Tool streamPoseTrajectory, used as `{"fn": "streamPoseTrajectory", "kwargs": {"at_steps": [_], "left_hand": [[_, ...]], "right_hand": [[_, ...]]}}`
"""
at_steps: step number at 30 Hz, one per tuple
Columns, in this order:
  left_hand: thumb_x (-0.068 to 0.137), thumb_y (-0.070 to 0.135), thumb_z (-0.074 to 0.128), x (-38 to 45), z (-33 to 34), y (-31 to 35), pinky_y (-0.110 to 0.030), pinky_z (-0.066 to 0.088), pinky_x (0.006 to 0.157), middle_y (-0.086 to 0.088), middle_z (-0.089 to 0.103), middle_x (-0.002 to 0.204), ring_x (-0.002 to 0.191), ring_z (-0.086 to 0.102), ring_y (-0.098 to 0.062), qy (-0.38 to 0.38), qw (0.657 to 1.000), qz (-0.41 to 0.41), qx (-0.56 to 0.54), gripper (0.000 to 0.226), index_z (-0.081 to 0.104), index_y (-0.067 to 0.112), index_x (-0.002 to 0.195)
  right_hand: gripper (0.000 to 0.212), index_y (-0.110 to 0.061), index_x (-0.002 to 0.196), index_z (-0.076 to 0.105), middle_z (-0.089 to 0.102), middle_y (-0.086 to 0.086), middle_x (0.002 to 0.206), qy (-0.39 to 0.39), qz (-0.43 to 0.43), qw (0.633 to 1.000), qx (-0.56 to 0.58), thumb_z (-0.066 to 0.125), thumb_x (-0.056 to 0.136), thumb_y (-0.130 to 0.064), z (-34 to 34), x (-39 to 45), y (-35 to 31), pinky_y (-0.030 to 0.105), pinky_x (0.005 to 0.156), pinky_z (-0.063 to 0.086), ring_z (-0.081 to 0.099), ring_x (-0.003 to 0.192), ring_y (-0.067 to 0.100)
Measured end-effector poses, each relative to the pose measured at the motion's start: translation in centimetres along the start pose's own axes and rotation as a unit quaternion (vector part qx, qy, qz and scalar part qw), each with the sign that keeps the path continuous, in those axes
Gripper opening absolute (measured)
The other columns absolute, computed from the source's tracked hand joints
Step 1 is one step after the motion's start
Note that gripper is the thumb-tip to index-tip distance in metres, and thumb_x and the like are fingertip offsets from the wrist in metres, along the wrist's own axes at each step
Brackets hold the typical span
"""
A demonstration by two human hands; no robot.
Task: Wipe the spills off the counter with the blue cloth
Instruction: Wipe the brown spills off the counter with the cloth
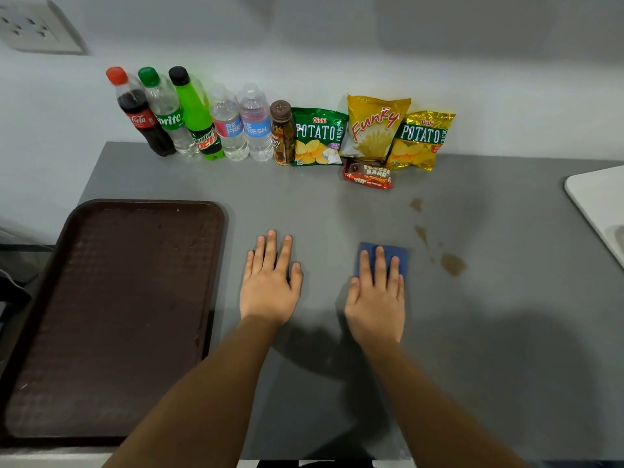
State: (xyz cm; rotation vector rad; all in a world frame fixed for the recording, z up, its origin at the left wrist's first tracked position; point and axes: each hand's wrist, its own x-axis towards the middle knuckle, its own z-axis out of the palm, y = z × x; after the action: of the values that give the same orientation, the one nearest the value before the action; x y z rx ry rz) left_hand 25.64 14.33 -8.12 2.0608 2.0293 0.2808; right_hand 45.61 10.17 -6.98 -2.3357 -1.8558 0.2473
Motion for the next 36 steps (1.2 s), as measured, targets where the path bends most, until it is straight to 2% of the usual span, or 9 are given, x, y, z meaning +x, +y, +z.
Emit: {"fn": "streamPoseTrajectory", "kwargs": {"at_steps": [3,7,14,19,22,24,27,33,36], "left_hand": [[0.105,0.052,0.017,-0.1,0.0,0.0,-0.035,-0.009,0.126,-0.001,0.001,0.172,0.159,-0.005,-0.02,0.001,1.0,0.001,0.005,0.063,0.009,0.032,0.164],[0.105,0.05,0.021,-0.2,-0.1,0.0,-0.036,-0.007,0.127,-0.002,0.004,0.172,0.159,-0.001,-0.021,0.003,1.0,0.002,0.005,0.062,0.013,0.031,0.164],[0.106,0.047,0.029,-0.2,-0.1,-0.1,-0.041,0.004,0.129,-0.004,0.01,0.172,0.159,0.004,-0.024,0.005,1.0,0.005,0.011,0.061,0.019,0.03,0.164],[0.105,0.051,0.02,-0.2,0.0,-0.1,-0.039,0.0,0.128,-0.002,0.007,0.173,0.159,0.002,-0.022,0.0,1.0,0.002,0.019,0.062,0.015,0.032,0.164],[0.105,0.053,0.015,-0.1,0.0,-0.1,-0.038,-0.002,0.128,-0.001,0.004,0.173,0.159,0.0,-0.021,-0.003,1.0,0.0,0.022,0.063,0.012,0.033,0.164],[0.105,0.053,0.015,-0.1,0.1,-0.1,-0.038,-0.003,0.128,-0.001,0.003,0.173,0.159,-0.001,-0.021,-0.003,1.0,-0.002,0.024,0.063,0.011,0.033,0.164],[0.105,0.053,0.014,-0.1,0.0,-0.1,-0.038,-0.003,0.128,-0.001,0.003,0.173,0.159,-0.002,-0.02,-0.006,1.0,-0.003,0.025,0.063,0.01,0.033,0.164],[0.105,0.051,0.019,-0.2,-0.1,0.0,-0.04,0.0,0.129,-0.002,0.006,0.173,0.159,0.0,-0.022,-0.004,1.0,-0.002,0.021,0.062,0.014,0.032,0.164],[0.107,0.05,0.022,-0.2,-0.1,-0.1,-0.04,0.0,0.129,-0.002,0.006,0.173,0.159,0.0,-0.022,-0.002,1.0,-0.001,0.015,0.06,0.014,0.033,0.164]], "right_hand": [[0.058,-0.025,0.162,0.022,0.017,0.002,0.171,-0.003,-0.065,0.998,-0.001,0.028,0.106,-0.04,0.6,-0.2,-1.2,0.044,0.128,0.01,0.01,0.159,0.03],[0.056,-0.027,0.161,0.027,0.02,0.0,0.17,-0.011,-0.09,0.996,0.005,0.029,0.107,-0.038,0.0,2.9,-0.4,0.044,0.128,0.013,0.011,0.159,0.028],[0.057,-0.03,0.163,0.017,0.011,0.0,0.172,-0.021,-0.029,0.999,0.001,0.025,0.107,-0.04,-1.1,6.4,4.6,0.043,0.129,0.007,0.005,0.159,0.028],[0.058,-0.031,0.164,0.009,0.004,-0.001,0.173,-0.028,0.03,0.999,0.002,0.023,0.108,-0.043,-2.0,4.2,8.0,0.043,0.128,0.003,0.0,0.159,0.028],[0.057,-0.027,0.163,0.016,0.009,0.001,0.172,-0.01,0.058,0.998,0.013,0.028,0.108,-0.039,-2.2,1.0,7.8,0.046,0.128,0.008,0.004,0.159,0.03],[0.058,-0.024,0.162,0.023,0.017,0.003,0.171,0.007,0.055,0.998,0.013,0.032,0.106,-0.037,-1.9,-1.1,6.5,0.047,0.127,0.012,0.011,0.158,0.033],[0.06,-0.025,0.162,0.023,0.017,0.001,0.171,-0.008,0.022,1.0,0.001,0.027,0.105,-0.041,-1.4,-1.6,5.5,0.045,0.127,0.011,0.011,0.158,0.032],[0.056,-0.027,0.161,0.028,0.022,0.001,0.17,-0.001,-0.028,1.0,0.003,0.035,0.107,-0.037,-1.8,3.6,7.9,0.045,0.127,0.014,0.014,0.158,0.03],[0.057,-0.032,0.163,0.017,0.012,-0.002,0.172,-0.021,0.005,1.0,0.003,0.025,0.108,-0.043,-2.4,6.1,10.2,0.044,0.129,0.008,0.006,0.159,0.027]]}}
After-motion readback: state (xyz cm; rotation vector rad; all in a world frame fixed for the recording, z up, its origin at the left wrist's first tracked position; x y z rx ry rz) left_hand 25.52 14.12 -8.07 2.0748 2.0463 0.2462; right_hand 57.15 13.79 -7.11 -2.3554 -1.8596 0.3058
